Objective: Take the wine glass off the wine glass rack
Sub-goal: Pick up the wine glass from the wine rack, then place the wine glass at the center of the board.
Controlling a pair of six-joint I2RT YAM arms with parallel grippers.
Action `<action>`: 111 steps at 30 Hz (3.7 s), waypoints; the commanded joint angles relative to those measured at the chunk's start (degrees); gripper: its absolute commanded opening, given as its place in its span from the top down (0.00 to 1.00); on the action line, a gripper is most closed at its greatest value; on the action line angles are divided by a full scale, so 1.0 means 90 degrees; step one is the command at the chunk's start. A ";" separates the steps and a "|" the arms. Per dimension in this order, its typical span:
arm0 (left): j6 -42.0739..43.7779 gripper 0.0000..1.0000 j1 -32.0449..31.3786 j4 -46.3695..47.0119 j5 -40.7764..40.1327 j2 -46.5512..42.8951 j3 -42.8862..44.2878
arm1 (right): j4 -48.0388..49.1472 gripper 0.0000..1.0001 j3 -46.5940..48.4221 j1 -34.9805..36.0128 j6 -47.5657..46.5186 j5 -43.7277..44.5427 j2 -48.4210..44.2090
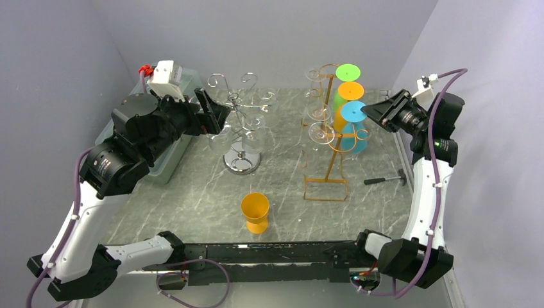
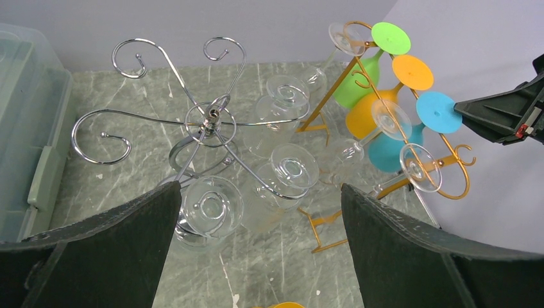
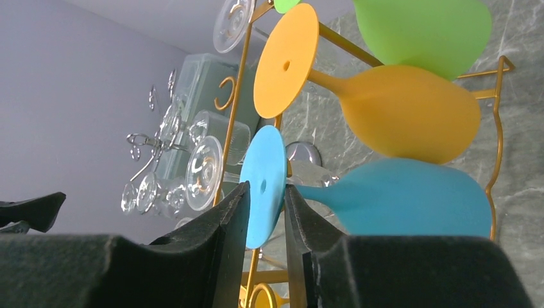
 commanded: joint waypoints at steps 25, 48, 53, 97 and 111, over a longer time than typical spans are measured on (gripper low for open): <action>-0.0030 0.00 -0.0005 0.0158 0.0104 -0.0136 0.0138 | 0.0605 1.00 -0.0225 -0.0035 0.0901 0.0019 -0.0143; -0.0060 0.00 -0.0004 0.0166 0.0125 -0.0078 0.0329 | 0.0667 1.00 -0.0228 -0.0323 0.1302 0.0193 -0.0503; -0.0089 0.01 -0.0011 0.0183 0.0152 -0.0054 0.0351 | 0.0806 1.00 -0.0219 -0.0438 0.1434 0.0202 -0.0470; 0.0087 0.01 0.0008 0.0623 0.3512 0.2034 0.2657 | 0.1290 1.00 0.3825 -0.0191 0.1292 0.0203 0.0054; -0.1132 0.08 0.0549 0.2191 0.5828 0.2430 0.2805 | 0.1790 1.00 0.4219 0.3743 0.0576 0.1452 0.0922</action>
